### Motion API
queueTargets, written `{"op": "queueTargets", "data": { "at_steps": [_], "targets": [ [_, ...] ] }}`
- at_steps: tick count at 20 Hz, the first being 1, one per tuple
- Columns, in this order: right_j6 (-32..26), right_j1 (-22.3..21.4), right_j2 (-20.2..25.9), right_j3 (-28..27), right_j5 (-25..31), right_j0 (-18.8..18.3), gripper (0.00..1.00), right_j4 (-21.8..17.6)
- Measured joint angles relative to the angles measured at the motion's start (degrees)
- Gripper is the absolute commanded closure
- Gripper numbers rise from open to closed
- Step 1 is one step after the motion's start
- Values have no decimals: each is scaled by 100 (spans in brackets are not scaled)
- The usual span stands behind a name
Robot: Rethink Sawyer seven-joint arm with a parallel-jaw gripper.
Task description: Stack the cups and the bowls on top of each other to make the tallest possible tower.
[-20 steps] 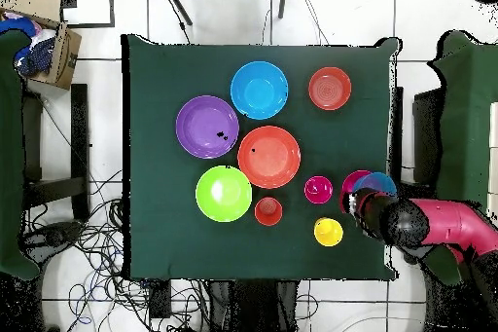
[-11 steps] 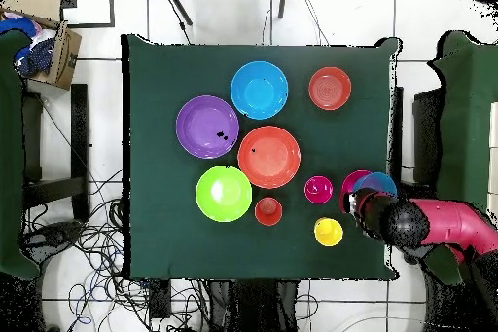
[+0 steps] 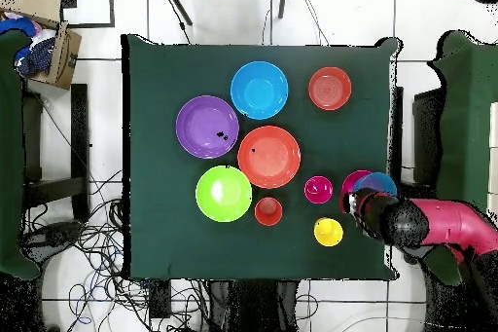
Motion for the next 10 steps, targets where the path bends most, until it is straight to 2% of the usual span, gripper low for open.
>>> {"op": "queueTargets", "data": {
  "at_steps": [10],
  "targets": [
    [0, 62, 7, 1, 0, 17, 100, -20]
  ]
}}
